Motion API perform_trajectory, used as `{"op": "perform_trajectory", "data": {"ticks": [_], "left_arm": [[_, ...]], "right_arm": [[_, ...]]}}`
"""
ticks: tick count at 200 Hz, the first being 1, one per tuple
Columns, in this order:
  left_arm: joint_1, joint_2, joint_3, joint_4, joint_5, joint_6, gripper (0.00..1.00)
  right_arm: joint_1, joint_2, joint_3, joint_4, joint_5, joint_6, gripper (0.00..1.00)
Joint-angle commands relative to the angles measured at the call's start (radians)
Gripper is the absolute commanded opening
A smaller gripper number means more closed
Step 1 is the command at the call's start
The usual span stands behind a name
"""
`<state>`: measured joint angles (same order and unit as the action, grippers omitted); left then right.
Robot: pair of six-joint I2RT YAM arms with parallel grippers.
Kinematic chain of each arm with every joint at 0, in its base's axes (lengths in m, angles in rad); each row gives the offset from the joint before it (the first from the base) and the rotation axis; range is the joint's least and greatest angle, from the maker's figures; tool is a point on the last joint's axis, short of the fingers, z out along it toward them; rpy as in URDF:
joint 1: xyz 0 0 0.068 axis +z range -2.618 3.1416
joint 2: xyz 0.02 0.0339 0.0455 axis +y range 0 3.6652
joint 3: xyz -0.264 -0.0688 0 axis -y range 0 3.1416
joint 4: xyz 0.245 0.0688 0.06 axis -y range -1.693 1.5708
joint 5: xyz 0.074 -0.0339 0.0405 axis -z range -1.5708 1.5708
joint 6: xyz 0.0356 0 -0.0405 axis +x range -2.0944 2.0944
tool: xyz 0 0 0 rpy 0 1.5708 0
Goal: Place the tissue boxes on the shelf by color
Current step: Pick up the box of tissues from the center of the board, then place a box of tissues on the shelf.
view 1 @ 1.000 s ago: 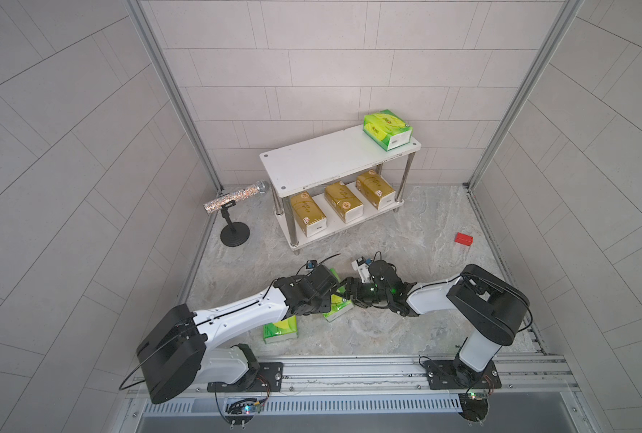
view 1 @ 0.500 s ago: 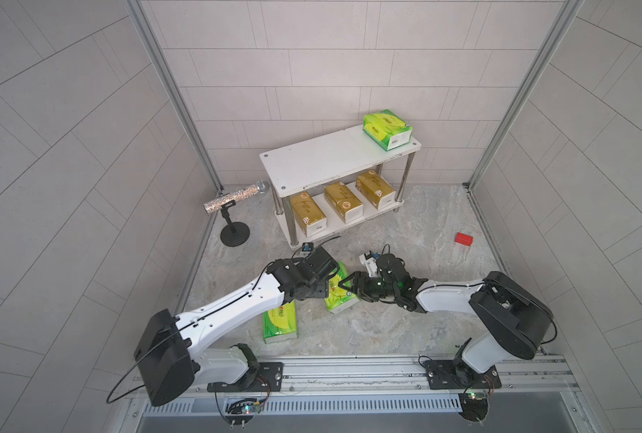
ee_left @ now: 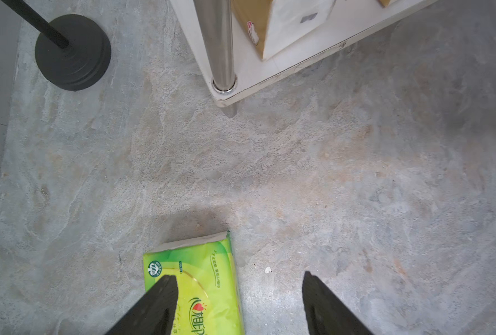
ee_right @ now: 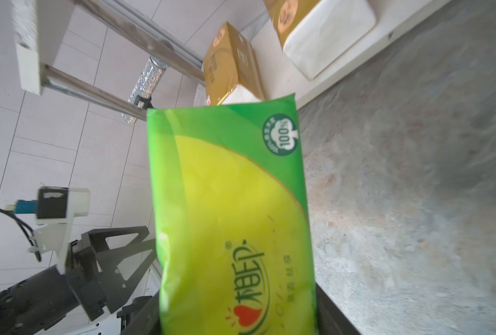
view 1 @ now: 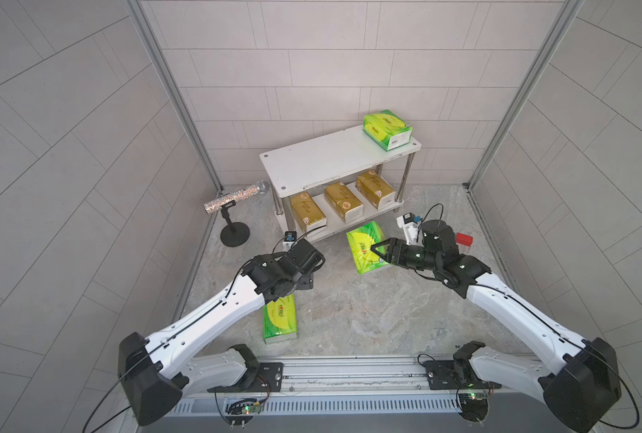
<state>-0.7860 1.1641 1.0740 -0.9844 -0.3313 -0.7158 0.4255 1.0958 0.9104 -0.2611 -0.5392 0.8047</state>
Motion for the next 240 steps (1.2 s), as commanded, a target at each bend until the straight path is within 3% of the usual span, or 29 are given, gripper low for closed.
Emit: {"op": "perform_trajectory", "data": {"ticks": [1, 93, 183, 240], "left_arm": [[0.002, 0.023, -0.015, -0.015, -0.003, 0.031, 0.76], [0.002, 0.113, -0.012, -0.003, 0.061, 0.065, 0.76], [0.002, 0.111, -0.041, 0.015, 0.061, 0.053, 0.76], [0.003, 0.142, -0.041, 0.021, 0.068, 0.063, 0.76]], "right_arm": [[-0.007, -0.034, 0.105, -0.175, 0.03, -0.117, 0.66], [-0.013, 0.1, 0.549, -0.228, 0.102, -0.177, 0.66], [-0.021, 0.435, 0.978, -0.131, 0.144, -0.19, 0.67], [-0.027, 0.576, 1.077, -0.033, 0.176, -0.159, 0.67]]}}
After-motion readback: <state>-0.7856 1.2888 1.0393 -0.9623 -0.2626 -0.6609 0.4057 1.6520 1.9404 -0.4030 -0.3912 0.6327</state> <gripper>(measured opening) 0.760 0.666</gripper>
